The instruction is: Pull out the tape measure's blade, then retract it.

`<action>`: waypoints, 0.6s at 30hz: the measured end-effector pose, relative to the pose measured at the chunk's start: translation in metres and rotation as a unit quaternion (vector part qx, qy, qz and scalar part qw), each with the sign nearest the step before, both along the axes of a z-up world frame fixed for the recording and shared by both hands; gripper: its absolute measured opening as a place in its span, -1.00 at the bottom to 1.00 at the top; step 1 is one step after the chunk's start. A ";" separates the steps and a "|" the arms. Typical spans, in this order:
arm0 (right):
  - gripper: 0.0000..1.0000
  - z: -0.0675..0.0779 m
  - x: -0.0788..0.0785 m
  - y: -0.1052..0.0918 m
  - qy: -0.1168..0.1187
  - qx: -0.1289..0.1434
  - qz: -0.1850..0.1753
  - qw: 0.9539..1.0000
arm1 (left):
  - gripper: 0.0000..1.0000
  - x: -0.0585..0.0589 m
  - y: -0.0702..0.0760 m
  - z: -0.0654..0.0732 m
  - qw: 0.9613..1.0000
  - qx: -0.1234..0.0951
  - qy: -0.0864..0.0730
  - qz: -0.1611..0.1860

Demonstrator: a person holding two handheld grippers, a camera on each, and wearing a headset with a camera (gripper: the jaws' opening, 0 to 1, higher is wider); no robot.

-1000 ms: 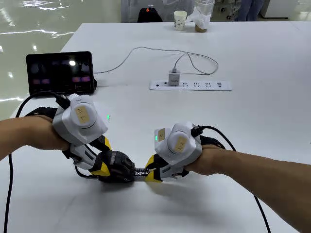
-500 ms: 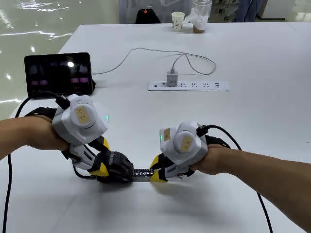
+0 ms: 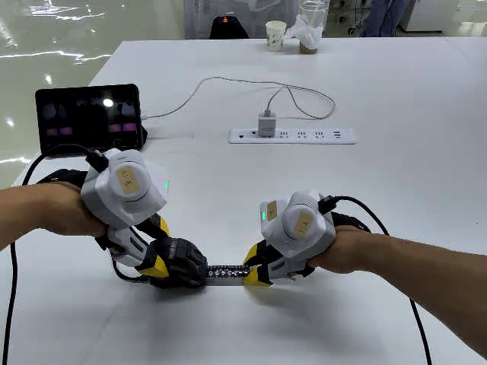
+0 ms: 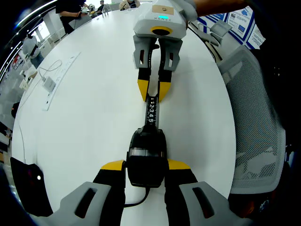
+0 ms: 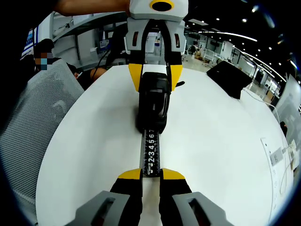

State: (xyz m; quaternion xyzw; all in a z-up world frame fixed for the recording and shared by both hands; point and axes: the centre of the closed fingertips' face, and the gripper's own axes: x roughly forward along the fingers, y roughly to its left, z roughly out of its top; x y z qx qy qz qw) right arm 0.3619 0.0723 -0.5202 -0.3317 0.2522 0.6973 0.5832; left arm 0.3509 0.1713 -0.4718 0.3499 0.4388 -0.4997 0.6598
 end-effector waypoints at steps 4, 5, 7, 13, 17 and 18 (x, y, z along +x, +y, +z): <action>-0.82 0.000 0.001 -0.006 0.000 -0.003 -0.002 1.000 | -0.50 0.000 0.000 0.000 1.000 0.001 0.001 0.000; -0.82 0.000 0.002 -0.007 0.000 -0.003 -0.002 1.000 | -0.50 0.000 0.000 0.000 1.000 0.001 0.001 0.000; -0.81 0.000 0.003 -0.010 0.000 -0.004 -0.004 1.000 | -0.50 0.000 0.000 0.000 1.000 0.002 0.001 0.000; -0.81 0.000 0.004 -0.017 0.002 -0.007 -0.007 1.000 | -0.50 0.000 0.000 0.000 1.000 0.002 0.003 0.001; -0.81 0.000 0.004 -0.022 0.002 -0.007 -0.008 1.000 | -0.50 0.000 0.000 0.000 1.000 0.002 0.003 0.001; -0.81 0.000 0.004 -0.023 0.003 -0.007 -0.009 1.000 | -0.50 0.000 0.000 0.000 1.000 0.002 0.003 0.000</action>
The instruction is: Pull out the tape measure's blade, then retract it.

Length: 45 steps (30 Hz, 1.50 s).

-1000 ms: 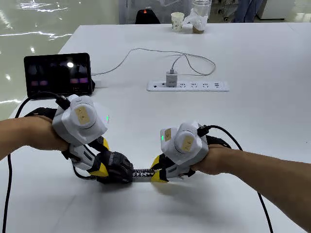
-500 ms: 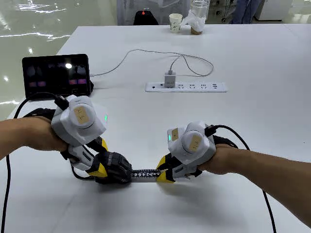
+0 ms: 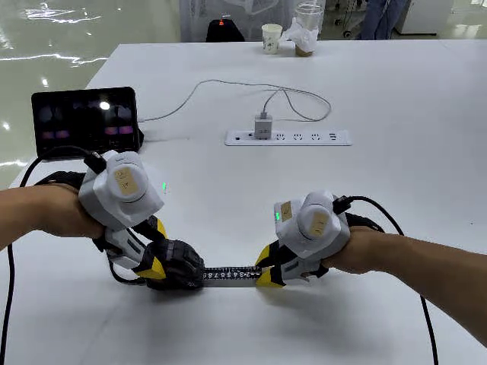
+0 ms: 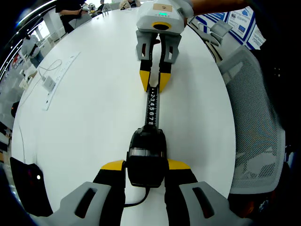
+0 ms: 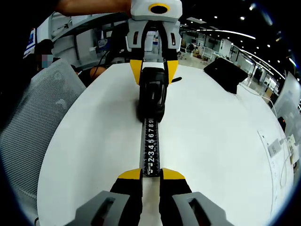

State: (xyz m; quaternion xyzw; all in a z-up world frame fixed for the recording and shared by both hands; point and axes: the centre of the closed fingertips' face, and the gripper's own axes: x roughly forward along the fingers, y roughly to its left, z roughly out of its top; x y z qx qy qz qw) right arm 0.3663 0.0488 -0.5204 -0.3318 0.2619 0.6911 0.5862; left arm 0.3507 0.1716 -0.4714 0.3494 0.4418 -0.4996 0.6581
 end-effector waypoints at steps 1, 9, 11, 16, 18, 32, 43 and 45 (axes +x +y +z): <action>-0.81 0.000 0.000 -0.001 0.000 -0.001 -0.001 1.000 | -0.50 0.000 0.000 0.000 1.000 0.000 0.000 0.000; -0.81 0.000 0.001 -0.010 0.001 -0.003 -0.004 1.000 | -0.50 0.000 0.001 0.000 1.000 0.001 0.002 0.000; -0.81 0.000 0.002 -0.012 0.002 -0.004 -0.005 1.000 | -0.50 0.000 0.001 0.000 1.000 0.001 0.002 0.000; -0.81 0.000 0.002 -0.018 0.002 -0.005 -0.007 1.000 | -0.50 0.001 0.001 -0.001 1.000 0.000 0.003 0.000; -0.81 0.000 0.003 -0.021 0.002 -0.005 -0.008 1.000 | -0.50 0.001 0.001 -0.001 1.000 0.000 0.003 0.000; -0.81 0.001 0.004 -0.038 0.004 -0.009 -0.015 1.000 | -0.50 0.001 0.000 -0.001 1.000 0.000 0.004 0.000; -0.81 0.000 0.007 -0.051 0.005 -0.011 -0.021 1.000 | -0.50 0.001 0.000 -0.001 1.000 0.000 0.006 0.000; -0.81 0.000 0.007 -0.054 0.005 -0.011 -0.022 1.000 | -0.49 0.001 0.000 -0.001 1.000 0.000 0.006 0.000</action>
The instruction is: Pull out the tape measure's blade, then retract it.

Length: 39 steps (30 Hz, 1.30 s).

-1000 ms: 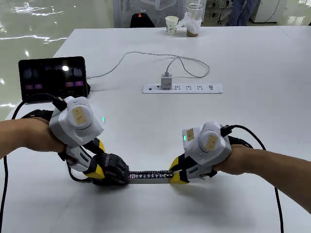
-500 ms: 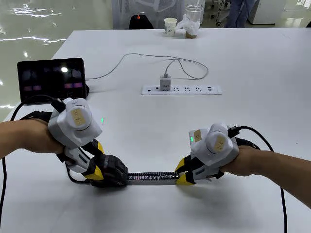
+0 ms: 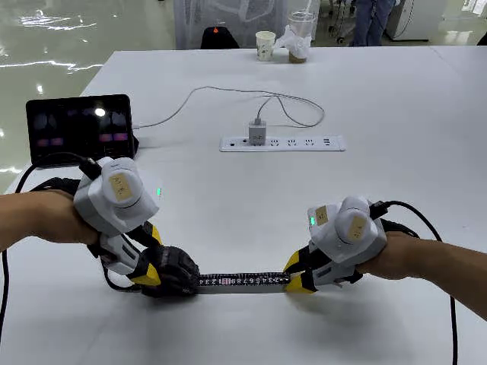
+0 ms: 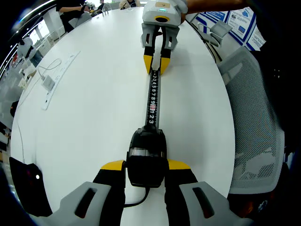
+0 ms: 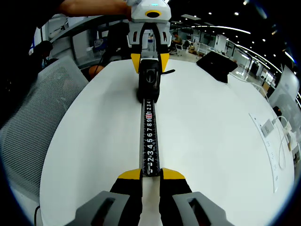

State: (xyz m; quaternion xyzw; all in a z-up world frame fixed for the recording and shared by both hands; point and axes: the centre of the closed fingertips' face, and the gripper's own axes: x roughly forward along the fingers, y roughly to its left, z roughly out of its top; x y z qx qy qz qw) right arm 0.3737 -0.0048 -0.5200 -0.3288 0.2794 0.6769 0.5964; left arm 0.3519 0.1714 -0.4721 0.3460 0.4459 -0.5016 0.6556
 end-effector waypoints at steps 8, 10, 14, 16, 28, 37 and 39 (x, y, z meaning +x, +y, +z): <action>-0.81 0.000 0.001 -0.010 0.000 -0.002 -0.004 1.000 | -0.49 0.000 0.000 0.000 1.000 0.000 0.000 0.000; -0.81 0.001 0.001 -0.012 0.000 -0.003 -0.005 1.000 | -0.49 0.000 0.000 0.000 1.000 0.000 0.000 0.000; -0.81 0.000 0.001 -0.017 0.001 -0.005 -0.005 1.000 | -0.49 0.001 0.000 0.000 1.000 0.000 0.001 0.000; -0.81 0.001 0.001 -0.019 0.000 -0.006 -0.005 1.000 | -0.49 0.001 0.000 0.000 1.000 0.000 0.001 0.000; -0.81 0.000 0.004 -0.036 0.000 -0.015 -0.012 1.000 | -0.49 0.002 0.002 -0.002 1.000 -0.001 0.002 0.002; -0.81 0.000 0.006 -0.048 -0.001 -0.022 -0.017 1.000 | -0.49 0.002 0.002 -0.001 1.000 0.001 0.003 0.002; -0.81 0.000 0.006 -0.051 -0.002 -0.024 -0.017 1.000 | -0.49 0.002 0.002 -0.002 1.000 0.001 0.004 0.002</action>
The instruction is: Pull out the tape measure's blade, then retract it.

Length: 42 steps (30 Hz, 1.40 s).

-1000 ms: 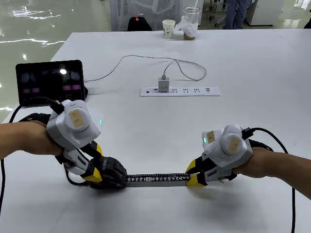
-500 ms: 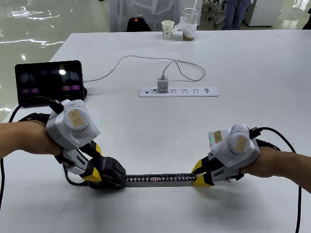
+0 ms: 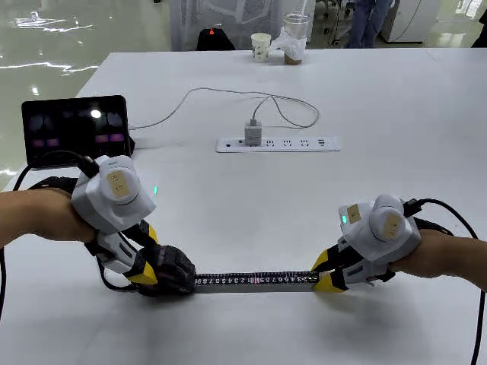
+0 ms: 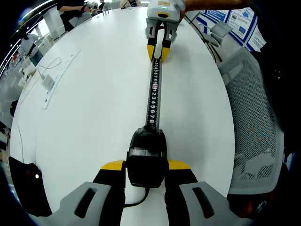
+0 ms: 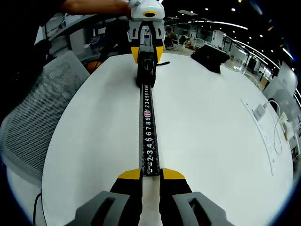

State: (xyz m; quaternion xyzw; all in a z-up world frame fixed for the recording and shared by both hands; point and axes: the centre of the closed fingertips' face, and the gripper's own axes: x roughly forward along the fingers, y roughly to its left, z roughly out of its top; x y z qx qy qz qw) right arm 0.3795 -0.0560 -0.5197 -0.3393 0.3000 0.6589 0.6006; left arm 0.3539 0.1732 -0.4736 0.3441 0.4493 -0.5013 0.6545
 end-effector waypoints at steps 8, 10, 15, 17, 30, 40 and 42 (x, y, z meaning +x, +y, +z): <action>-0.81 0.000 0.001 -0.011 0.000 -0.009 -0.001 1.000 | -0.49 -0.001 -0.001 0.000 1.000 0.002 0.000 -0.002; -0.81 0.000 0.001 -0.014 0.000 -0.012 -0.002 1.000 | -0.49 -0.001 -0.001 0.001 1.000 0.002 0.000 -0.002; -0.81 0.000 0.001 -0.022 0.000 -0.016 -0.004 1.000 | -0.49 -0.001 -0.002 0.001 1.000 0.001 0.001 -0.002; -0.81 0.000 0.001 -0.024 0.000 -0.018 -0.004 1.000 | -0.49 -0.001 -0.002 0.001 1.000 0.001 0.001 -0.002; -0.81 0.000 0.001 -0.032 -0.001 -0.024 -0.006 1.000 | -0.49 -0.002 -0.002 0.001 1.000 0.003 0.002 -0.002; -0.78 -0.001 0.000 -0.031 0.000 -0.036 0.001 0.999 | -0.47 -0.002 -0.002 0.001 1.000 0.001 0.004 -0.005; -0.77 -0.001 0.000 -0.031 -0.003 -0.041 0.006 0.999 | -0.47 -0.003 -0.003 0.001 1.000 0.000 0.003 -0.006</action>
